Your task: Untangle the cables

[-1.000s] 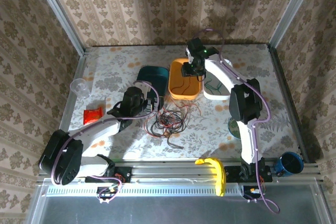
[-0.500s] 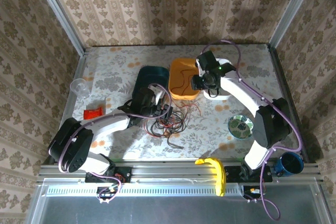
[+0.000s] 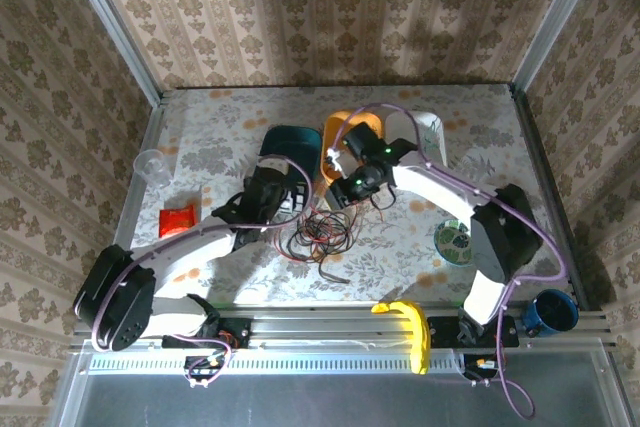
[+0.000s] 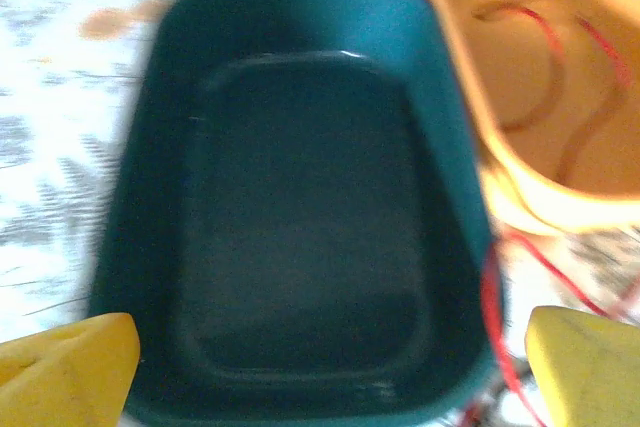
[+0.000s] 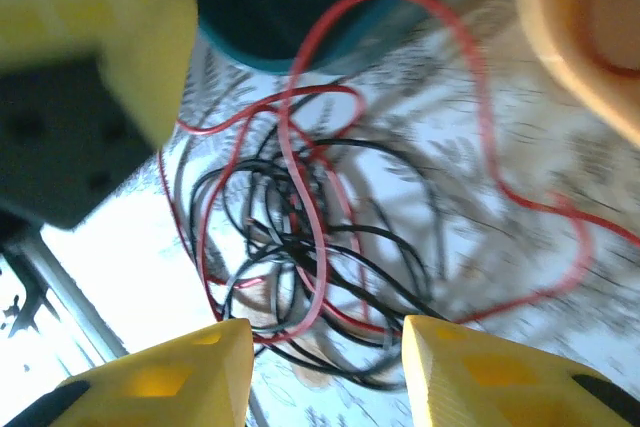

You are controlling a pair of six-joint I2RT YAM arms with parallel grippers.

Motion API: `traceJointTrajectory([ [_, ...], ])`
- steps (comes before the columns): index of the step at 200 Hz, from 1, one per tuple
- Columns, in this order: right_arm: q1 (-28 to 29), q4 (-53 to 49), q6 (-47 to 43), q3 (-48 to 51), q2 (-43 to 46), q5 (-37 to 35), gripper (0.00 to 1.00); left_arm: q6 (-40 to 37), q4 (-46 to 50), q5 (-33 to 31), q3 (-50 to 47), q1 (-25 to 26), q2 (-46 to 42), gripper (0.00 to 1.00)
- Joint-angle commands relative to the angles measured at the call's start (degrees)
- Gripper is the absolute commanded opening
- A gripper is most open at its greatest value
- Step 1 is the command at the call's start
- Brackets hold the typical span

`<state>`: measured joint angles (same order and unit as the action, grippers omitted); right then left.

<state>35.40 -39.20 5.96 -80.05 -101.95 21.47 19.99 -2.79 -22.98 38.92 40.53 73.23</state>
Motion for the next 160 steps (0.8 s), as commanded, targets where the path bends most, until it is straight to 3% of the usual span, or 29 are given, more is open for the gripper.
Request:
traceJointTrajectory([
  [1,2.19,-2.6,-4.06,-4.92,-6.33,-0.84,0.45,5.92,6.4,-13.71,-0.07,-1.31,-1.07,1.0],
  [51,2.66,-2.37,-4.2,-11.49,-15.55,-3.14,0.42,6.91,9.91,-14.03,-0.13,-3.51,-1.79,1.0],
  [83,2.82,-1.07,-3.51,-10.97,-16.92,-2.1,0.29,6.75,8.5,-12.48,-1.53,-3.64,-3.27,1.0],
  [113,2.75,1.2,-2.8,-8.01,-12.84,-2.3,0.0,4.67,5.12,-7.72,-2.55,-3.62,-3.36,1.0],
  [160,2.51,2.47,-2.55,-4.9,-1.0,-6.82,0.0,3.34,0.61,-2.64,-2.41,-3.37,-1.07,1.0],
])
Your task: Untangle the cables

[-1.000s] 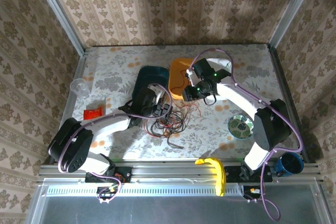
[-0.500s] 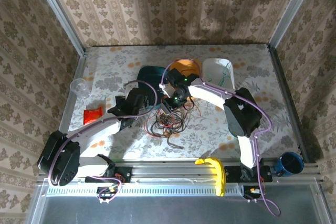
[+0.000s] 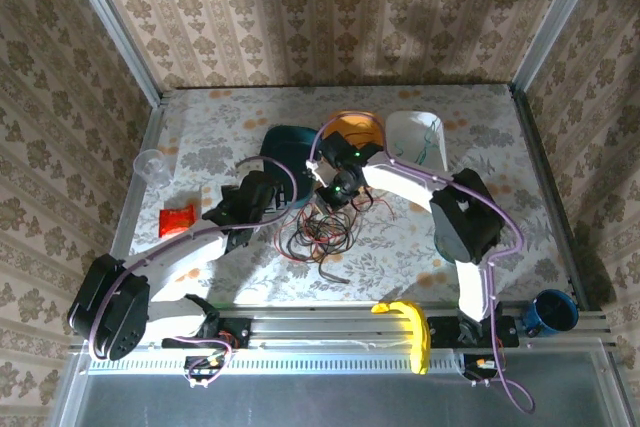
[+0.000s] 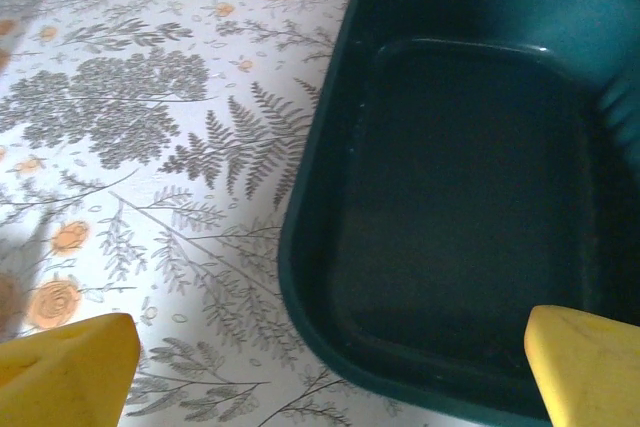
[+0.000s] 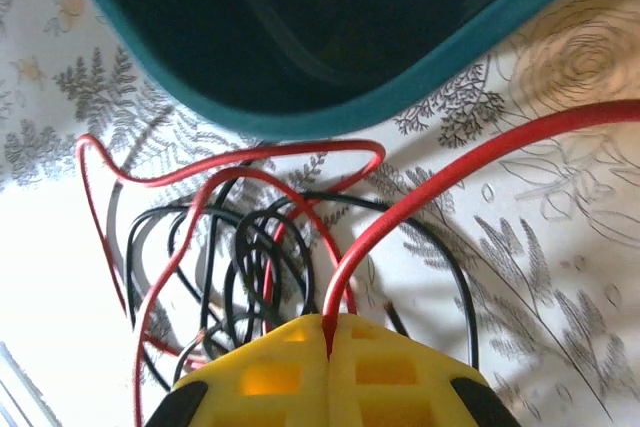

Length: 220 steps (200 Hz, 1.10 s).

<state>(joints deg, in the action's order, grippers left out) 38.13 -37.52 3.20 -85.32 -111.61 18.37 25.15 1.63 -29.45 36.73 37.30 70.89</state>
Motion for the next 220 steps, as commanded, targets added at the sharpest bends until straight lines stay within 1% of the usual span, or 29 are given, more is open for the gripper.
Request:
traceJointTrajectory([
  [1,-0.24,0.87,0.21,0.39,9.07,-3.88,0.0,-1.84,-3.86,3.9,-0.2,-0.08,1.31,1.0],
  [24,-1.22,3.45,0.8,0.49,17.74,-7.49,0.0,-2.99,-5.51,5.48,0.44,0.9,3.2,1.0],
  [48,-3.15,6.48,1.66,-1.41,24.52,-11.54,0.0,-4.67,-6.55,6.9,1.27,2.17,4.85,1.0],
  [63,-4.57,10.73,2.02,-3.02,27.12,-13.97,0.0,-5.99,-6.59,7.24,1.83,3.05,5.61,1.0],
  [81,-5.92,14.26,1.98,-5.64,27.94,-16.59,0.0,-6.34,-6.47,6.39,1.98,3.79,6.14,1.0],
  [98,-7.03,16.77,1.75,-9.13,26.77,-17.3,0.0,-6.12,-6.43,6.31,1.78,3.83,6.27,1.0],
  [123,-8.86,17.45,1.72,-15.28,22.68,-17.95,0.0,-6.12,-6.31,6.18,1.46,3.83,6.21,1.0],
  [149,-11.39,15.49,2.06,-20.12,16.66,-16.88,0.0,-5.99,-6.29,6.26,0.91,3.79,5.85,1.0],
  [176,-14.4,14.42,3.9,-20.71,10.82,-15.13,0.0,-5.81,-6.08,6.15,0.36,3.83,5.23,1.0],
  [187,-14.98,13.74,4.09,-20.76,8.64,-14.76,0.0,-6.14,-5.94,6.15,0.18,3.79,4.91,1.0],
  [220,-15.72,12.29,5.76,-19.89,3.86,-10.36,0.0,-6.95,-5.32,5.83,0.18,3.83,4.6,1.0],
])
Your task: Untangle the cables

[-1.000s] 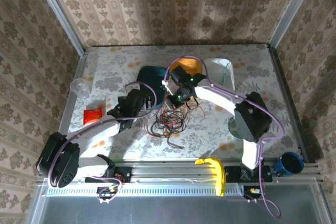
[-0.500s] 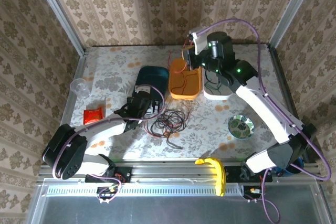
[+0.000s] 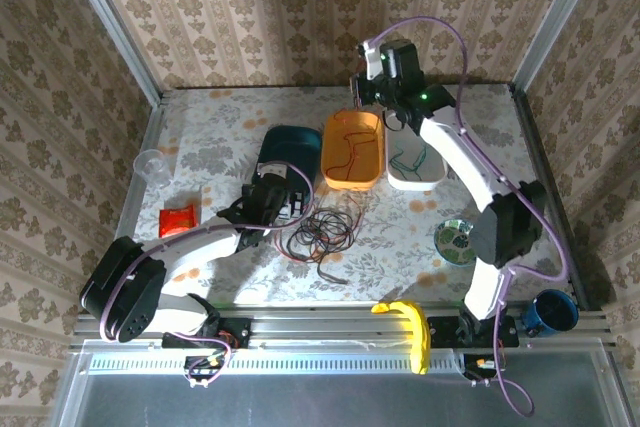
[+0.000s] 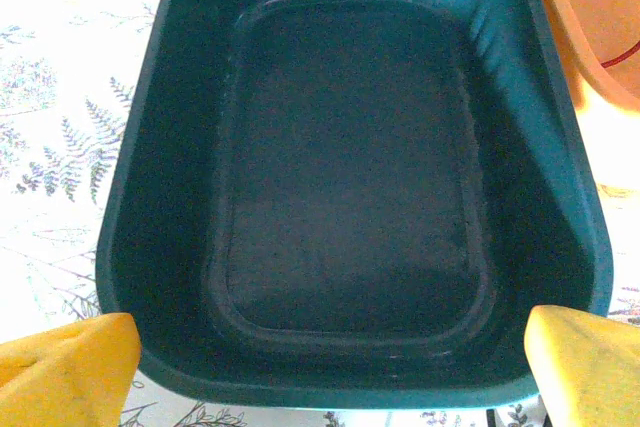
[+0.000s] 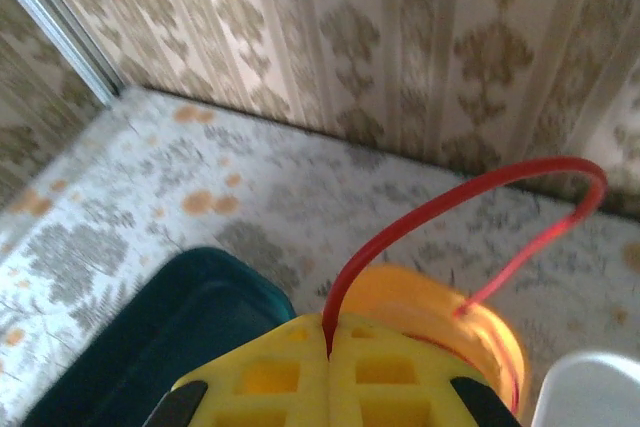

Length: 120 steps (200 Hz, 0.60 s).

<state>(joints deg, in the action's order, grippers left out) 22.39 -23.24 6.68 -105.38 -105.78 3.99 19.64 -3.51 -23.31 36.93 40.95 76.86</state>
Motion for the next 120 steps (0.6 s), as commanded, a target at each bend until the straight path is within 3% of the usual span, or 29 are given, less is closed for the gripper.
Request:
traceJointTrajectory([
  [1,0.02,-2.02,2.38,0.22,-2.02,4.06,0.0,-1.45,-0.18,-0.32,-0.01,0.18,-1.36,1.0],
  [67,-0.2,-2.85,6.07,5.99,-7.6,9.98,0.0,-1.53,-0.38,0.06,0.16,0.16,-0.93,1.0],
  [120,-2.07,-1.08,11.42,11.44,-9.36,2.36,0.01,-3.23,2.29,3.43,0.23,0.17,-2.93,1.0],
])
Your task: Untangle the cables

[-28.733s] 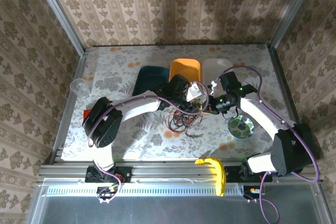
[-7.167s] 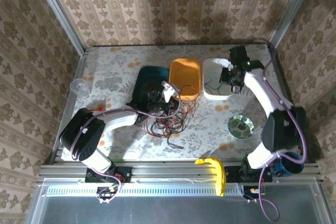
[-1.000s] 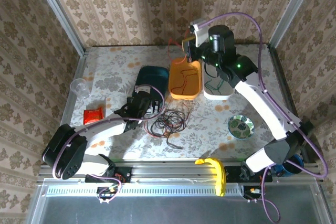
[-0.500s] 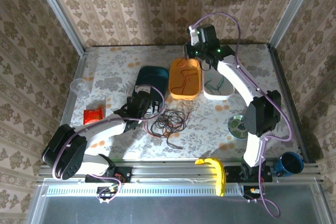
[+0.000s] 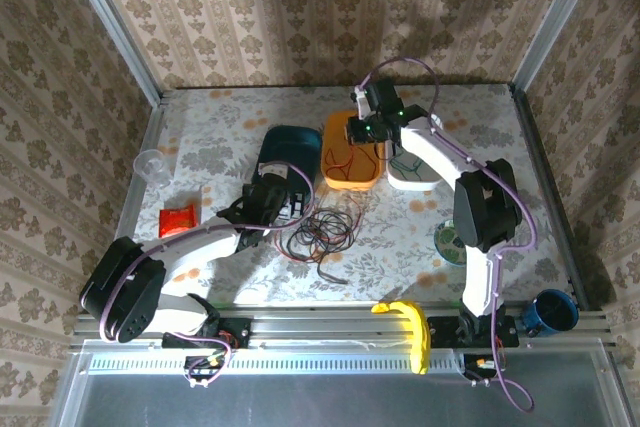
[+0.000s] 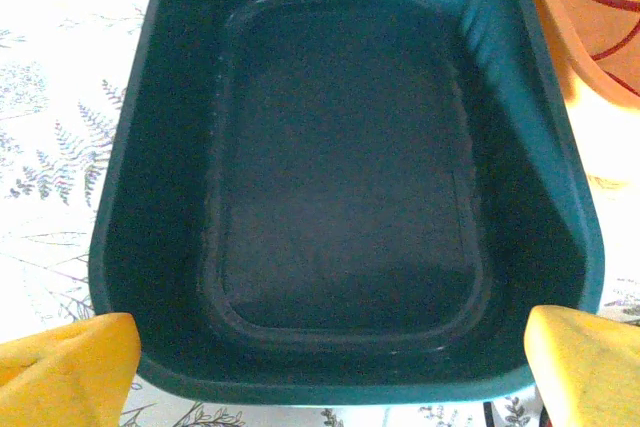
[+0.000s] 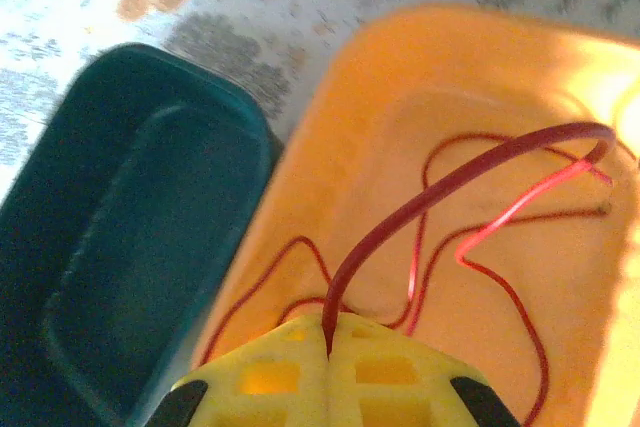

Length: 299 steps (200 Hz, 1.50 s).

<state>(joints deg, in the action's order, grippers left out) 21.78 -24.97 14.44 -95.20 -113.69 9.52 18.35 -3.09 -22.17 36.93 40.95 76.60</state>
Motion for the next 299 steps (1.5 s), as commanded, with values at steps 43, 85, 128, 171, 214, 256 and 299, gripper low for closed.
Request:
traceJointTrajectory([
  [43,-1.92,-6.13,2.65,-4.07,-7.25,0.75,0.13,-2.68,7.33,9.38,-0.86,-1.02,-7.13,1.0],
  [85,-1.29,-18.09,-1.61,-12.72,-10.52,-1.38,0.4,-1.58,11.56,13.01,-1.34,-2.22,-7.87,1.0],
  [128,-1.12,-15.41,-0.46,-8.49,-1.39,-11.62,0.47,-1.91,13.45,15.43,-0.98,-2.19,-5.8,0.98],
  [171,-1.13,-10.74,0.5,2.16,9.21,-15.1,0.47,-3.32,13.33,18.47,-0.42,-1.85,-1.31,0.94],
  [214,-1.21,-8.87,1.57,9.94,15.99,-14.88,0.48,-5.65,14.18,17.11,1.69,-1.51,4.37,0.82],
  [256,-1.25,-7.63,3.32,14.23,19.38,-15.58,0.47,-7.99,15.49,13.23,3.59,1.14,6.42,0.23],
  [299,-1.98,-2.69,7.66,20.18,22.82,-18.21,0.47,-12.87,17.16,5.01,7.33,7.41,-4.33,0.0],
])
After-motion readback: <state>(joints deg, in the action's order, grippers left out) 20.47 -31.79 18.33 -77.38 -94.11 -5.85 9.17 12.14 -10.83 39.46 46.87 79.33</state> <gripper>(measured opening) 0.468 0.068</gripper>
